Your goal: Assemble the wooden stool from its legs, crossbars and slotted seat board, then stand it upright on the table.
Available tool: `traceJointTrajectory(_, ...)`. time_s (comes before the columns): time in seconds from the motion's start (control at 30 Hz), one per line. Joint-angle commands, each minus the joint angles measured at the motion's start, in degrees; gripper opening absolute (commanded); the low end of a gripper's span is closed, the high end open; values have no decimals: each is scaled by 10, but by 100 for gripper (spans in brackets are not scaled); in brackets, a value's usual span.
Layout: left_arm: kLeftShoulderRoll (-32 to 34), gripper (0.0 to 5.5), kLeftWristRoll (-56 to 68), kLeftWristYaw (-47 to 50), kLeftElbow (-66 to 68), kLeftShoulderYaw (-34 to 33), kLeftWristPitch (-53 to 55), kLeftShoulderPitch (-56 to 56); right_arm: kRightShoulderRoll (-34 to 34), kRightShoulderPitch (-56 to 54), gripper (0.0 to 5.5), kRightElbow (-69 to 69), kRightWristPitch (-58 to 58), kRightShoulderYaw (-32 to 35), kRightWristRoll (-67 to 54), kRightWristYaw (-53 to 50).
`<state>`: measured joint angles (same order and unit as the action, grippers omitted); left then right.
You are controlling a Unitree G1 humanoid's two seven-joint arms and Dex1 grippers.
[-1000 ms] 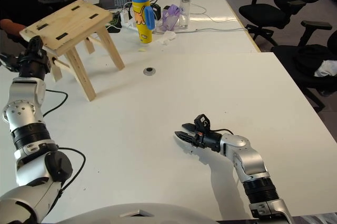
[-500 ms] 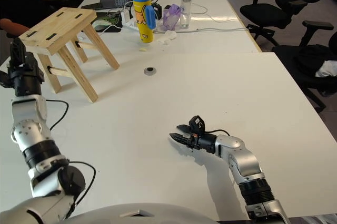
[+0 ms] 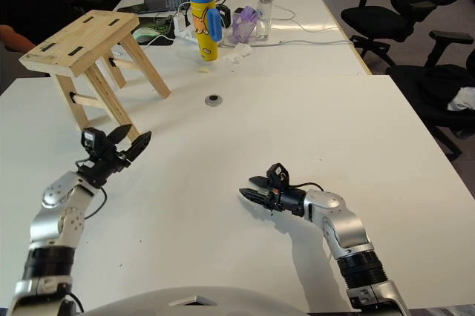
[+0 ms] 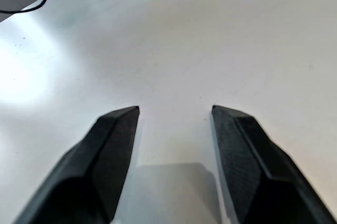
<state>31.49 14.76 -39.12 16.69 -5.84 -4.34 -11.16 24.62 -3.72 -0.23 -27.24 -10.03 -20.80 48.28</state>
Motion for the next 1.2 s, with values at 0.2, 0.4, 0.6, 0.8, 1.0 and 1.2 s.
traceJointTrajectory(0.2, 78, 286, -203, 34, 283, 80, -162, -169, 7, -10, 258, 45, -8, -24, 25, 5)
traceJointTrajectory(0.4, 98, 223, -278, 93, 357, 112, -203, -203, 5, -10, 258, 50, -1, -30, 25, 4)
traceJointTrajectory(0.6, 95, 223, -424, 247, 496, 200, -213, -338, -6, -16, 258, 52, -3, -39, 26, -2)
traceJointTrajectory(0.8, 101, 223, -496, 336, 574, 253, -179, -413, -7, -20, 258, 56, -3, -48, 30, -1)
traceJointTrajectory(1.0, 51, 223, -326, 259, 543, 126, -258, -383, -16, -20, 258, 58, 6, -32, 26, -15)
traceJointTrajectory(1.2, -89, 223, -44, 168, 297, -11, -222, -280, -96, -121, 258, 114, 98, 63, 49, -180)
